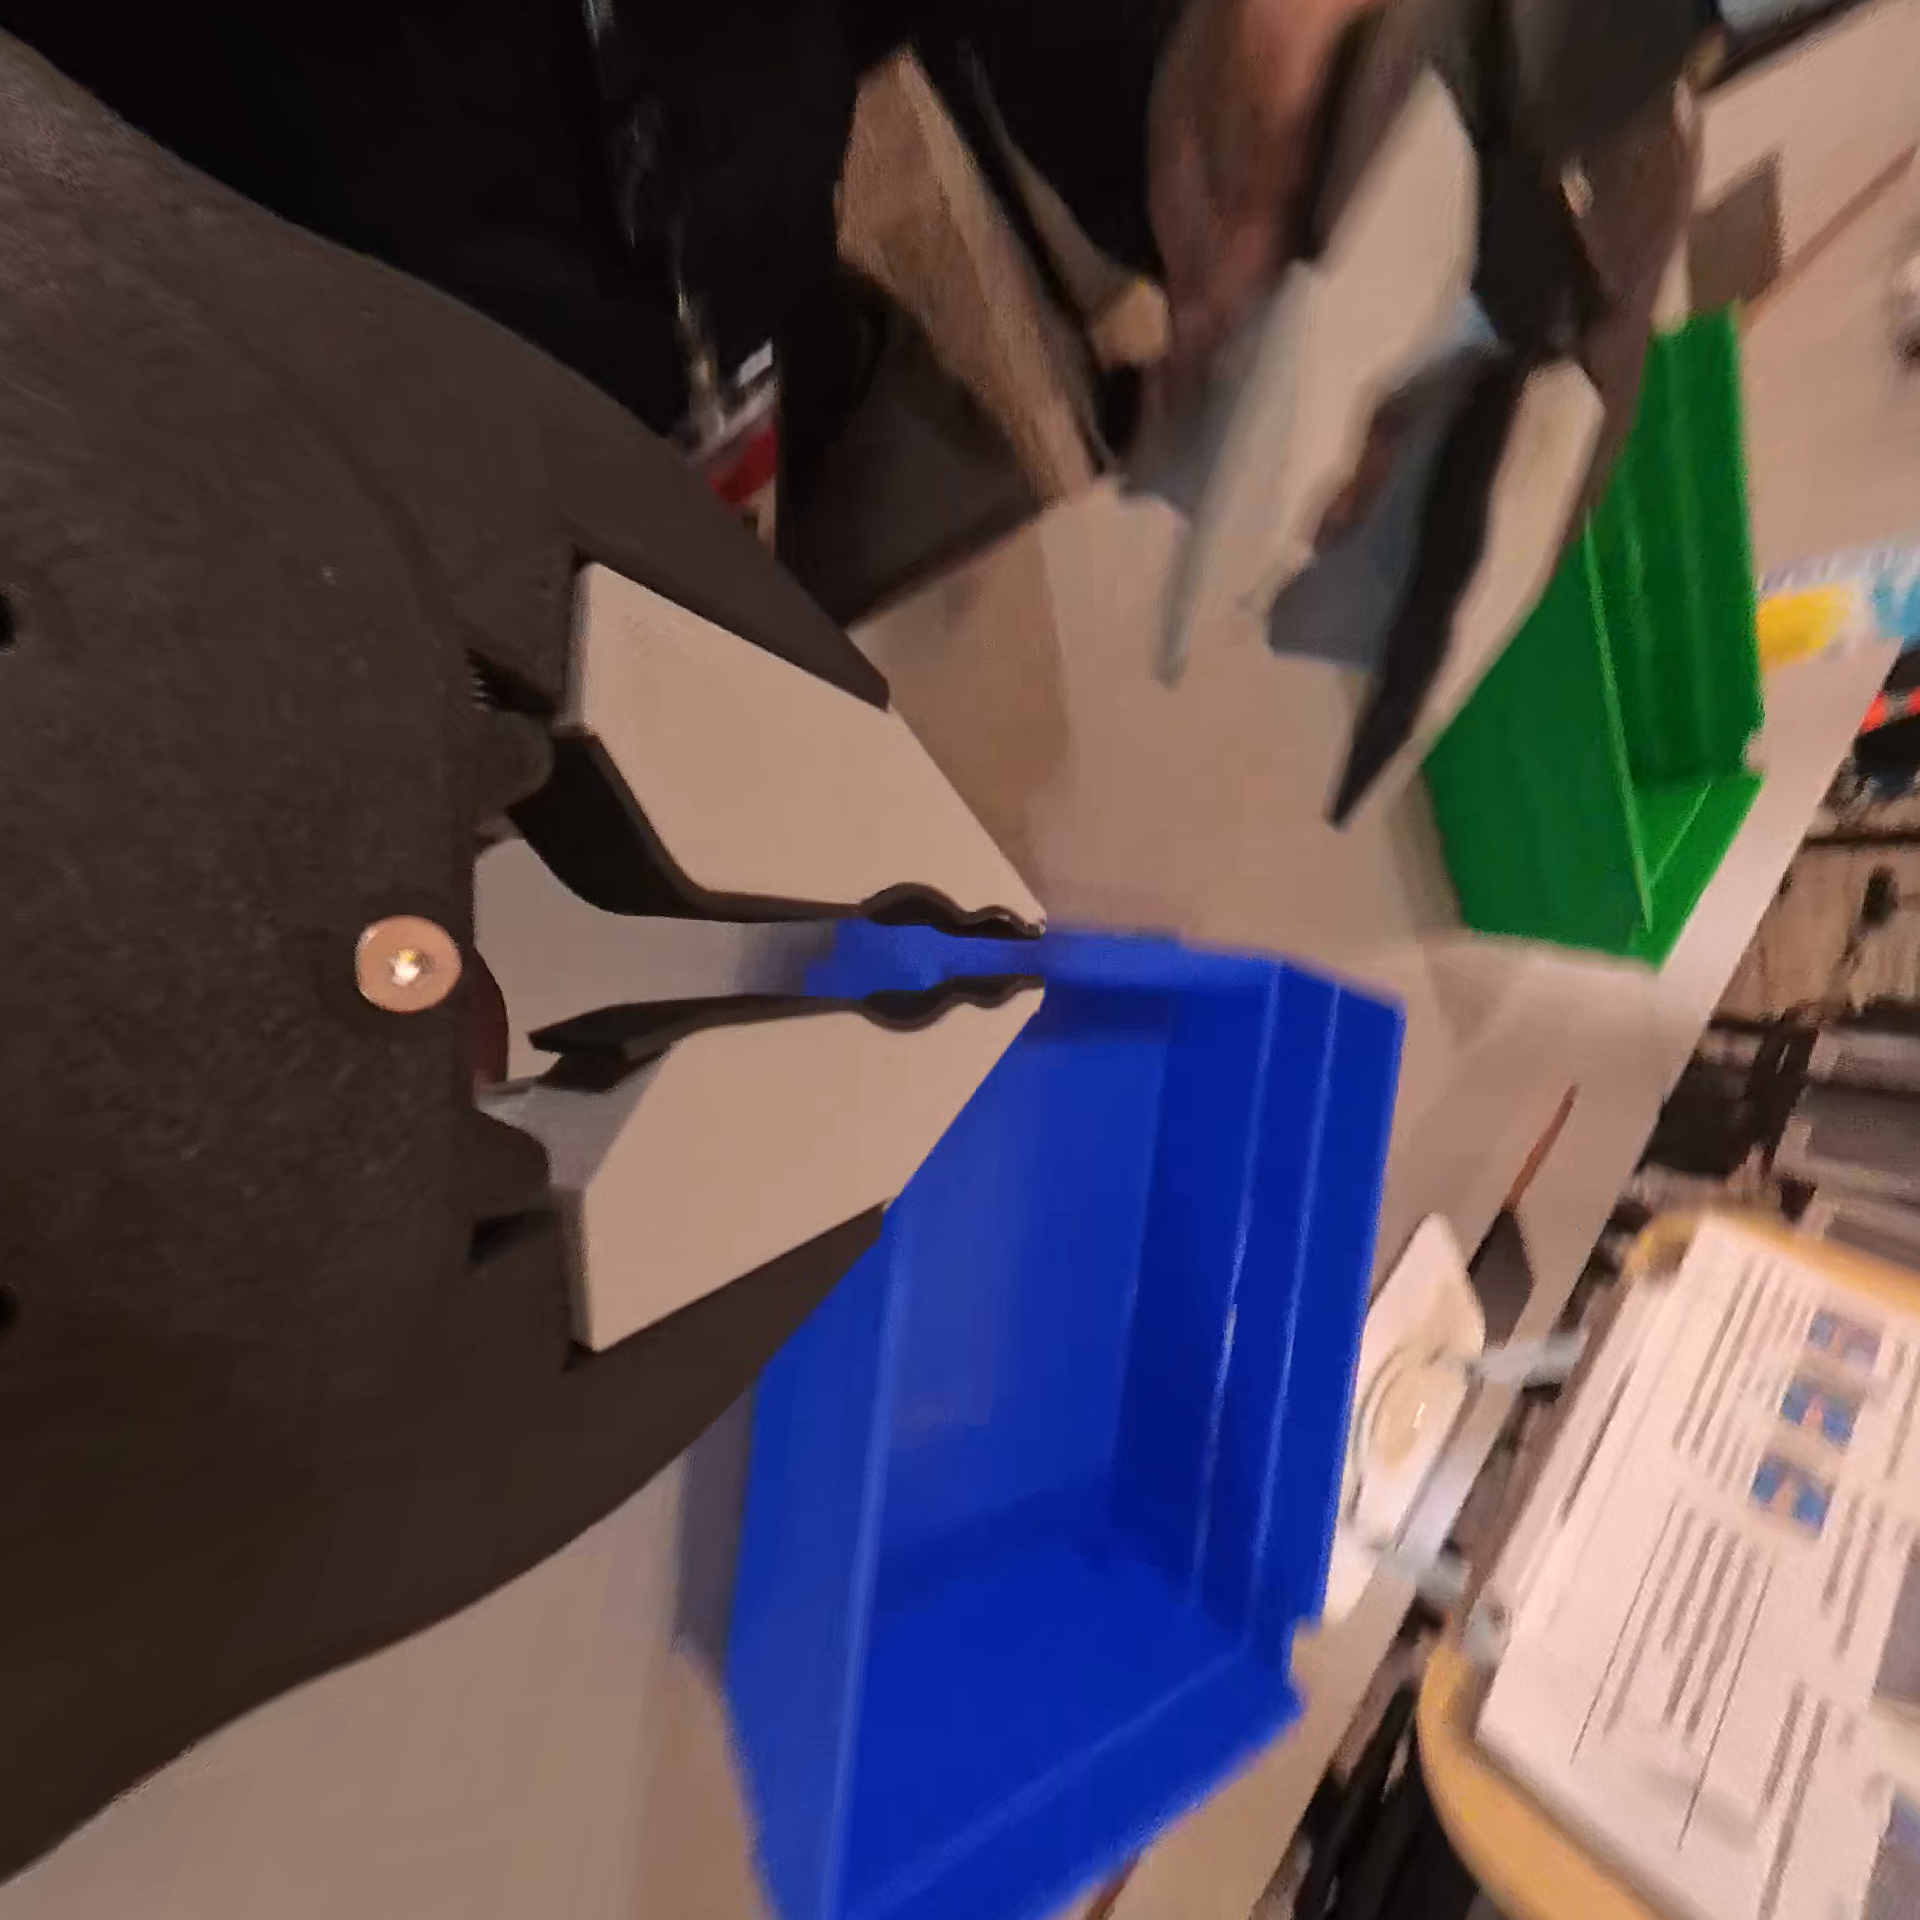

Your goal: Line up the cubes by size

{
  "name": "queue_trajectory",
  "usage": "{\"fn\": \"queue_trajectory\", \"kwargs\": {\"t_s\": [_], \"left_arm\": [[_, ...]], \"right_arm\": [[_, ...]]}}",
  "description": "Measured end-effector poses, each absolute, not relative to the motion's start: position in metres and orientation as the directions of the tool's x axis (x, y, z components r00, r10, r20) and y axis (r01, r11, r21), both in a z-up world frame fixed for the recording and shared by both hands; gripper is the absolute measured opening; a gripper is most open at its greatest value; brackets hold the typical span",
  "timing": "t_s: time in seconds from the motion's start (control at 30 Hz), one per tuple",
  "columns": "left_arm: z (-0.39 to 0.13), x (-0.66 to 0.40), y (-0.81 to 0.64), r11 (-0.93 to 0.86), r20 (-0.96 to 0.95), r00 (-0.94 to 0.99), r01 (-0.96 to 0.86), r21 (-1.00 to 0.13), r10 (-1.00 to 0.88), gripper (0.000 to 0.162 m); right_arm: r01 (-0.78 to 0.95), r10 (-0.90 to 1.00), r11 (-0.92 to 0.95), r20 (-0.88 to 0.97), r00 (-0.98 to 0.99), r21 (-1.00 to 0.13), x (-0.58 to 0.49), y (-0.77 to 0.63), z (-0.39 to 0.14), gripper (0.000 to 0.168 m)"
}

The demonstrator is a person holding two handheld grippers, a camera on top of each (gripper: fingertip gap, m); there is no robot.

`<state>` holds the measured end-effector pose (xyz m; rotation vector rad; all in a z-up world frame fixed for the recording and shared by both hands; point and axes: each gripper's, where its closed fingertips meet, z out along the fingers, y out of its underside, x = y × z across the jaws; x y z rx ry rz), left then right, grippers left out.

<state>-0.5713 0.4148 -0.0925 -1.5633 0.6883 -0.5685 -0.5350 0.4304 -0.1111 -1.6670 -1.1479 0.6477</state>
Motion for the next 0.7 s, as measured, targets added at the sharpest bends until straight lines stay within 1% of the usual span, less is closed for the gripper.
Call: {"fn": "queue_trajectory", "kwargs": {"t_s": [0.03, 0.1, 0.2, 0.27, 0.33, 0.53, 0.6, 0.67, 0.7], "left_arm": [[-0.086, -0.596, 0.413, -0.058, -0.007, 0.72, -0.066, -0.996, -0.694, 0.05], [-0.083, -0.652, 0.416, -0.075, 0.021, 0.794, -0.031, -0.997, -0.607, 0.05], [-0.094, -0.727, 0.424, -0.103, -0.008, 0.889, -0.062, -0.993, -0.458, 0.05], [-0.104, -0.752, 0.424, -0.151, -0.018, 0.903, -0.091, -0.984, -0.43, 0.053], [-0.114, -0.766, 0.421, -0.176, -0.011, 0.911, -0.092, -0.98, -0.412, 0.054], [-0.163, -0.773, 0.408, -0.241, 0.041, 0.908, -0.067, -0.968, -0.416, 0.049], [-0.169, -0.772, 0.408, -0.265, 0.055, 0.903, -0.067, -0.962, -0.426, 0.049], [-0.166, -0.774, 0.408, -0.258, 0.027, 0.91, -0.089, -0.962, -0.415, 0.05], [-0.162, -0.776, 0.408, -0.242, -0.007, 0.916, -0.113, -0.964, -0.401, 0.05]], "right_arm": [[0.395, 0.927, -0.073, 0.083, 0.365, -0.916, -0.553, 0.415, -0.116, 0.0], [0.418, 0.935, -0.07, 0.087, 0.343, -0.906, -0.58, 0.4, -0.132, 0.0], [0.456, 0.9, -0.113, 0.104, 0.424, -0.883, -0.599, 0.413, -0.161, 0.0], [0.513, 0.847, -0.159, 0.151, 0.51, -0.844, -0.588, 0.435, -0.181, 0.0], [0.567, 0.813, -0.19, 0.195, 0.548, -0.801, -0.567, 0.449, -0.195, 0.0], [0.574, 0.614, -0.331, 0.291, 0.734, -0.749, -0.453, 0.507, -0.197, 0.0], [0.549, 0.57, -0.385, 0.277, 0.774, -0.741, -0.423, 0.52, -0.198, 0.0], [0.504, 0.593, -0.386, 0.211, 0.777, -0.772, -0.423, 0.517, -0.192, 0.0], [0.482, 0.63, -0.358, 0.174, 0.757, -0.8, -0.435, 0.512, -0.186, 0.005]]}}
